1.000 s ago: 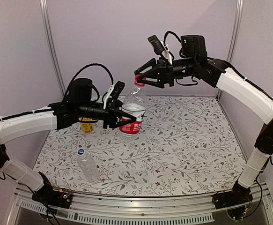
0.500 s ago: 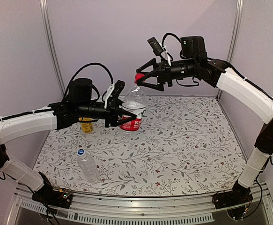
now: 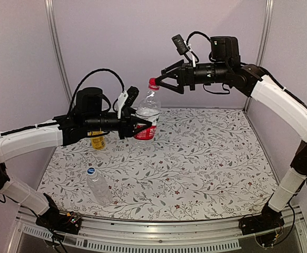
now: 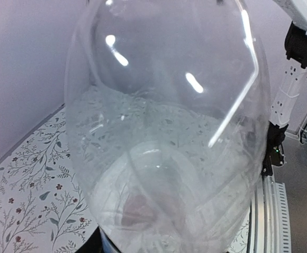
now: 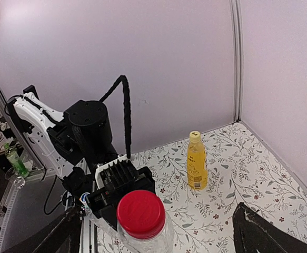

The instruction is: Unscrew the bottle caps

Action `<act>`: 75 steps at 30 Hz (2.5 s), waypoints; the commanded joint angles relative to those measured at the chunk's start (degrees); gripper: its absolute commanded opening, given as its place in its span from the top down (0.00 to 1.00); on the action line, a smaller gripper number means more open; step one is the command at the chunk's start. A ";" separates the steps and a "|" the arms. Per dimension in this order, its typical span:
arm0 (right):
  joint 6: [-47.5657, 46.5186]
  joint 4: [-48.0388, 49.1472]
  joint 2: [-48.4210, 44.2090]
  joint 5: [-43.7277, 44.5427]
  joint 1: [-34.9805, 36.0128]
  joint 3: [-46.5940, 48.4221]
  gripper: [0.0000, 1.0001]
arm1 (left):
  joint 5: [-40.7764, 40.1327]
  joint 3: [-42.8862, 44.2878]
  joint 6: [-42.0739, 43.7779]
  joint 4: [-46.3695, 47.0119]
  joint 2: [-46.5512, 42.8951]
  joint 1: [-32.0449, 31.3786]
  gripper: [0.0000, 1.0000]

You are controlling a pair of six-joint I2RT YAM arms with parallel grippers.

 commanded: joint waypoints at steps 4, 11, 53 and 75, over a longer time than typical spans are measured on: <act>13.75 4.78 -2.12 14.72 0.06 1.20 0.01 | -17.21 -1.03 0.34 1.75 -1.59 -1.18 0.63; 15.78 4.02 2.04 21.19 3.01 5.62 0.02 | -26.84 -1.51 0.60 1.72 -1.88 -3.34 0.63; 13.90 1.34 8.24 21.38 6.97 7.59 0.44 | -35.64 -0.13 4.56 -1.01 -0.41 -5.97 0.63; 7.82 1.37 6.65 17.87 6.70 6.71 0.74 | -31.61 -0.13 5.86 -1.85 -0.66 -6.00 0.63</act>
